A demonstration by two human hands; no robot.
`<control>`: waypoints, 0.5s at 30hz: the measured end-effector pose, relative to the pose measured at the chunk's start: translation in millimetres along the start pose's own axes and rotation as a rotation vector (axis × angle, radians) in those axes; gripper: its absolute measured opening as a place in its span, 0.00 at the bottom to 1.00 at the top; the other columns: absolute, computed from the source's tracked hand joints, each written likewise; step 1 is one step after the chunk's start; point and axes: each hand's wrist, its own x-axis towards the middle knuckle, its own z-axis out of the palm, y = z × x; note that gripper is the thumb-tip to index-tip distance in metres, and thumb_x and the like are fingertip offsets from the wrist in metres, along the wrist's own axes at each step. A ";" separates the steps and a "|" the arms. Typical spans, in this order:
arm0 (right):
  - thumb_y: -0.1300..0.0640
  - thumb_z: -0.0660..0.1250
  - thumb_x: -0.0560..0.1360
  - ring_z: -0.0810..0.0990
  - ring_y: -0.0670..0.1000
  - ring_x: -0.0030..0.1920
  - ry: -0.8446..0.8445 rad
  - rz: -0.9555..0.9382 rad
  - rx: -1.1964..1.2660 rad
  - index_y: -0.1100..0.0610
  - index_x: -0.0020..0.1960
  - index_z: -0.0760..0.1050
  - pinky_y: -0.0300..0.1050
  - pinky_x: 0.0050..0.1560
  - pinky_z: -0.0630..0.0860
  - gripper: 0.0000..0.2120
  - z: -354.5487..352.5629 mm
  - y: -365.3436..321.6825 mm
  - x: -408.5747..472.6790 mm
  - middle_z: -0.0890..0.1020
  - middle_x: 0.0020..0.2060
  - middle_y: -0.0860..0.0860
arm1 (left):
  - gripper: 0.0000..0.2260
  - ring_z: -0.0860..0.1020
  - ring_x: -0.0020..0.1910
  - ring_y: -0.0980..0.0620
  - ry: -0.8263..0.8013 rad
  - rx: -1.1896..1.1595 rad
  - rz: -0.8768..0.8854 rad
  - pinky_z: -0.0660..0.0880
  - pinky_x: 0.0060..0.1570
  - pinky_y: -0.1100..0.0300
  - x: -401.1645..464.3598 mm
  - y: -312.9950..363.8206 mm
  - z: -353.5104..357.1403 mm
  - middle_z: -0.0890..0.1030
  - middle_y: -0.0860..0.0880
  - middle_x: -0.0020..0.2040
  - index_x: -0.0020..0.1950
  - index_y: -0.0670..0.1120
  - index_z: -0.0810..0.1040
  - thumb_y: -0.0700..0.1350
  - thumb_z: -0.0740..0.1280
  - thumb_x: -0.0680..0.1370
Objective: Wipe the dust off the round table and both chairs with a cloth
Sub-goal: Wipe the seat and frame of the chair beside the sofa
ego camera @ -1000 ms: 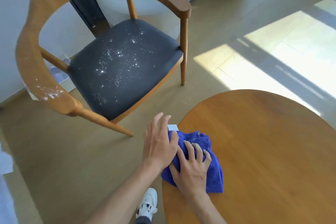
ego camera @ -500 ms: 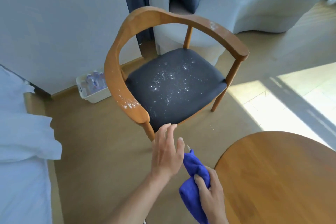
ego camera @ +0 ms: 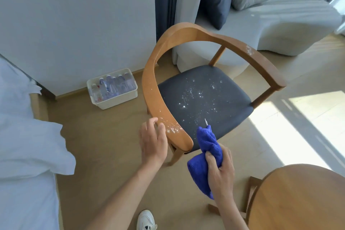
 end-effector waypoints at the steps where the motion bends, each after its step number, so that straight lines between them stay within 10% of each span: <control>1: 0.57 0.64 0.72 0.75 0.43 0.56 -0.005 -0.031 -0.024 0.43 0.50 0.76 0.36 0.56 0.69 0.11 6.0 -3.8 4.0 0.78 0.52 0.41 | 0.14 0.68 0.61 0.44 0.007 -0.015 -0.032 0.64 0.64 0.48 6.7 -4.2 -2.5 0.74 0.43 0.58 0.62 0.42 0.73 0.45 0.57 0.81; 8: 0.56 0.65 0.71 0.73 0.51 0.59 -0.067 -0.212 -0.316 0.58 0.57 0.78 0.55 0.63 0.70 0.15 52.7 -0.5 35.3 0.76 0.57 0.46 | 0.15 0.68 0.62 0.45 0.031 -0.012 -0.161 0.64 0.64 0.46 41.3 -26.0 -11.6 0.74 0.44 0.60 0.64 0.44 0.72 0.47 0.56 0.81; 15: 0.42 0.64 0.68 0.74 0.59 0.62 -0.280 -0.347 -0.706 0.48 0.63 0.75 0.59 0.55 0.73 0.25 93.2 15.6 50.9 0.72 0.69 0.53 | 0.14 0.68 0.63 0.45 0.082 -0.011 -0.207 0.65 0.64 0.49 77.6 -43.8 -7.5 0.74 0.45 0.61 0.63 0.44 0.72 0.48 0.55 0.81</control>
